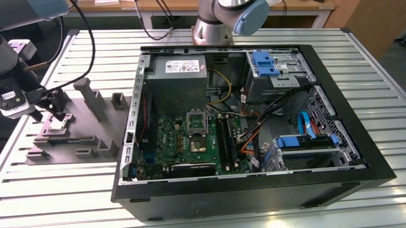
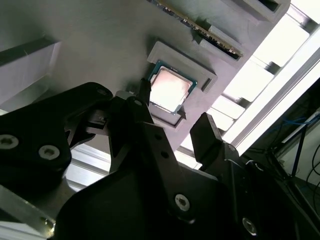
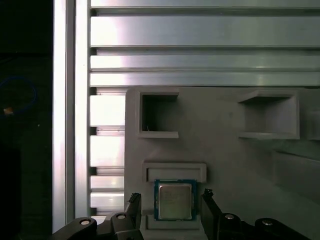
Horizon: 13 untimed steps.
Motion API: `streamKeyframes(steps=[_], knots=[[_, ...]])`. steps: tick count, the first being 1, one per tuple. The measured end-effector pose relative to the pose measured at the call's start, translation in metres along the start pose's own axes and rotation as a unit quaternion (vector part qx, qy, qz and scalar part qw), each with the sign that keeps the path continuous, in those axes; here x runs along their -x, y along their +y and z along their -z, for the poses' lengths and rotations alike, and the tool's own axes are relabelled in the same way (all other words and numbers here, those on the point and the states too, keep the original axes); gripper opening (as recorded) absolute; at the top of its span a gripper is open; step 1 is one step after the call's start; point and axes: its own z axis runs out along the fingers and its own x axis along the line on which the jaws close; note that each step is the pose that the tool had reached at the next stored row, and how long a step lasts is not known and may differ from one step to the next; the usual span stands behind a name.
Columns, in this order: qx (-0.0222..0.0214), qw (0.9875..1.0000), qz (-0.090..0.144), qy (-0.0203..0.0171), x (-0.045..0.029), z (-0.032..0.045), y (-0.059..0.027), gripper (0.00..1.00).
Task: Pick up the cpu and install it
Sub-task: 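Pick up the cpu and move it towards the insertion slot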
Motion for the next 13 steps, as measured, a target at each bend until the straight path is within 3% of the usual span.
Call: streamKeyframes(steps=[13], knots=[[0.0002,1.0,0.0,-0.0001,0.0002,-0.0024,0.0,0.59]])
